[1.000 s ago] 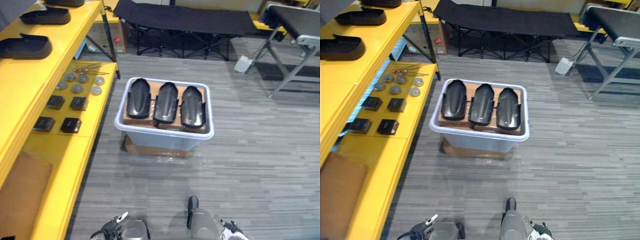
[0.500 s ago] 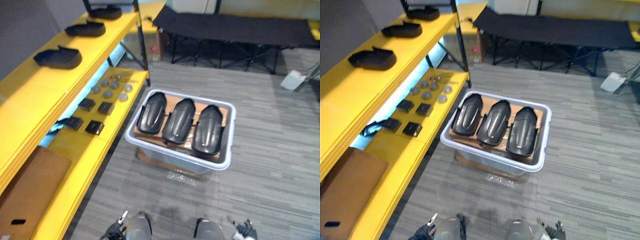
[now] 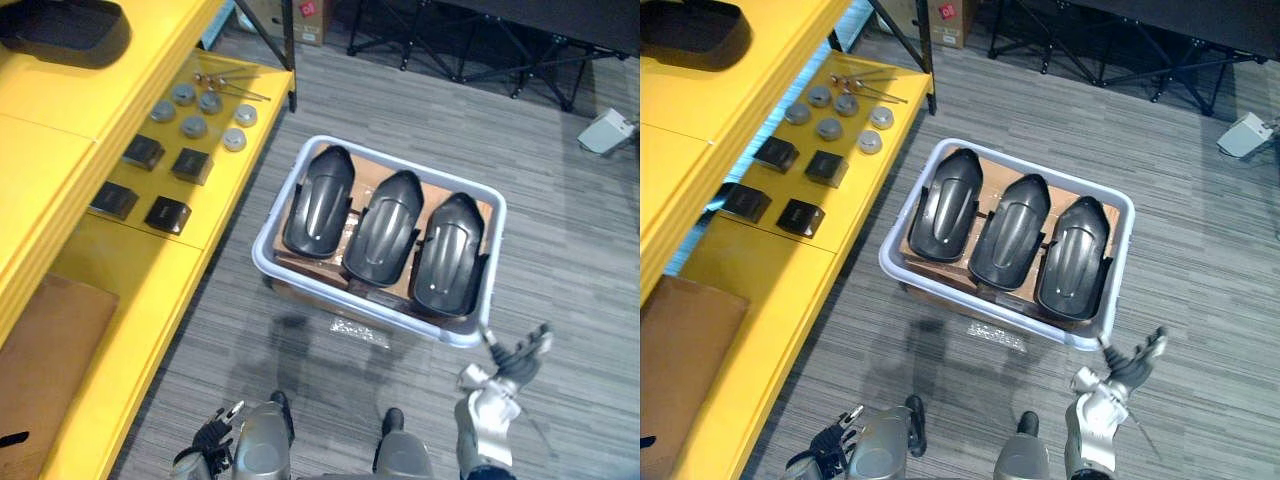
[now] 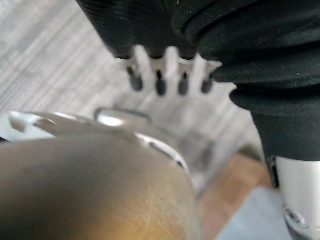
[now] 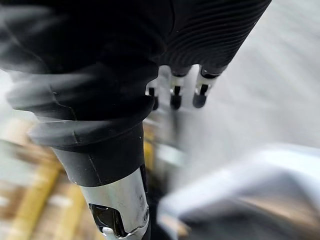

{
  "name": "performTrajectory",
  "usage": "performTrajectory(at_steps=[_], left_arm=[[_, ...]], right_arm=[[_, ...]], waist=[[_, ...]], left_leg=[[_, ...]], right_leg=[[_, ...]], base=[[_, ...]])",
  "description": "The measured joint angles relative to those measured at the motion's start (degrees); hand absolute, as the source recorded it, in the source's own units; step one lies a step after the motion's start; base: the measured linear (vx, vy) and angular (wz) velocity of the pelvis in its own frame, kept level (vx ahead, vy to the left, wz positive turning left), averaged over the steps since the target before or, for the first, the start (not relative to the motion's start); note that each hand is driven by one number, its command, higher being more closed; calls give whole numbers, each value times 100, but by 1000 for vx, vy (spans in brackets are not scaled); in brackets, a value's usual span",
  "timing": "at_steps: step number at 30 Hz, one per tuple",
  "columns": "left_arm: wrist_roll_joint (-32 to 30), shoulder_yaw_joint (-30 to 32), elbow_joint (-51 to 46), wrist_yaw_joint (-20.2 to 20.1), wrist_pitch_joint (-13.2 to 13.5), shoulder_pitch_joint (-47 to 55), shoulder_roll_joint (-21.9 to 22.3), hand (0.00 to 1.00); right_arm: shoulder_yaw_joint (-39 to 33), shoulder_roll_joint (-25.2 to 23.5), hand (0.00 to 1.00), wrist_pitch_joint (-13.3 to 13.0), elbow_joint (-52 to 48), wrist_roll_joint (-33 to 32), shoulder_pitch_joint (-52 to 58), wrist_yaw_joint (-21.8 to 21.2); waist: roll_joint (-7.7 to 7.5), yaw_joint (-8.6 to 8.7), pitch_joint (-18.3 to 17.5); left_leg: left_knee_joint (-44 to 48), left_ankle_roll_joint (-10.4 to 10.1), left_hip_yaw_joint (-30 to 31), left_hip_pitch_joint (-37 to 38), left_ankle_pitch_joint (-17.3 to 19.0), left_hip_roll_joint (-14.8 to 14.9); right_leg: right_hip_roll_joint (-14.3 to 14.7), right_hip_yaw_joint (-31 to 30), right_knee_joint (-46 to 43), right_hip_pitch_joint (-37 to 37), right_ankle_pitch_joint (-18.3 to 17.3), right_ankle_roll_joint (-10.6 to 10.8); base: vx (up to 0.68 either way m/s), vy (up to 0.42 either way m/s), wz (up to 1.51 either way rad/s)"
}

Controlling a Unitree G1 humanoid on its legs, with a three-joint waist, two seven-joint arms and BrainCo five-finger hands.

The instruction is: Walk over and take plastic housings, then place them on the shelf

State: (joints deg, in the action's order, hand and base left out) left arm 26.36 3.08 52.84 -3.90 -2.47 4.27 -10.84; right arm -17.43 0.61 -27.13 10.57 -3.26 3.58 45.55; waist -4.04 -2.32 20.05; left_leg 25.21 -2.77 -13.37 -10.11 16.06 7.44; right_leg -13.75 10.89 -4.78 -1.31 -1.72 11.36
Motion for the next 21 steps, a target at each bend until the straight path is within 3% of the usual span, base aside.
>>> performTrajectory(at_steps=[2,4,6,7,9,11,13,17,18,21], left_arm=[[-54,14,-37,13,16,28,-30,0],[-231,32,-51,11,66,49,-85,0],[-456,84,-91,-7,85,49,-128,0],[-569,140,-116,-18,107,45,-160,0],[-670,138,-207,-12,115,-24,-161,0],[-652,55,-214,14,114,-219,-228,0],[-633,66,-202,35,110,-354,-241,0],[-596,-91,-209,47,152,-668,-217,0],[-597,-193,-211,47,172,-760,-204,0],[-598,-343,-183,63,282,-928,-146,0]], right_arm=[[-411,42,0,17,-812,200,81,251],[-480,180,0,17,-1094,184,72,213],[-474,314,0,72,-1240,92,27,-28],[-486,409,0,170,-1281,-114,-54,-250],[-568,648,0,368,-1135,-426,-290,-461],[-565,837,0,740,-678,-875,-651,-695],[-542,962,0,935,-199,-1108,-1107,-739],[-223,1778,0,1497,1519,-1436,-2535,-863],[-117,2072,0,1658,1949,-1571,-2921,-907],[100,2683,0,1852,3060,-1970,-3657,-975]], waist=[[-53,18,20],[-128,15,59],[-179,5,135],[-143,2,217],[-48,42,389],[-128,5,552],[-165,-34,650],[-35,-197,759],[60,-215,814],[215,-302,895]], left_leg=[[132,0,-56,11,0,87],[359,0,-140,19,0,208],[770,0,-136,-63,0,377],[1403,-2,-81,-362,9,548],[1277,-24,239,-707,201,583],[1233,-96,347,-914,284,473],[1272,-96,365,-1034,284,407],[1311,30,540,-1395,208,328],[1287,63,677,-1493,181,293],[1093,54,864,-1671,-42,179]], right_leg=[[53,-6,48,-44,11,3],[119,-17,47,-75,11,2],[221,-39,14,-86,12,0],[287,-64,-6,-85,16,-35],[379,-76,-31,-19,-37,-111],[334,-65,-168,331,-63,-67],[275,-19,-163,402,-59,-59],[271,42,-156,628,-42,-33],[287,160,-161,663,-41,-30],[255,340,-284,833,-42,-32]], base=[[55,-33,-20],[50,-54,-34],[21,-29,-40],[0,72,-25],[-8,117,-16],[-38,89,2],[-58,54,11],[-71,25,19],[-69,-41,29],[-74,-52,34]])
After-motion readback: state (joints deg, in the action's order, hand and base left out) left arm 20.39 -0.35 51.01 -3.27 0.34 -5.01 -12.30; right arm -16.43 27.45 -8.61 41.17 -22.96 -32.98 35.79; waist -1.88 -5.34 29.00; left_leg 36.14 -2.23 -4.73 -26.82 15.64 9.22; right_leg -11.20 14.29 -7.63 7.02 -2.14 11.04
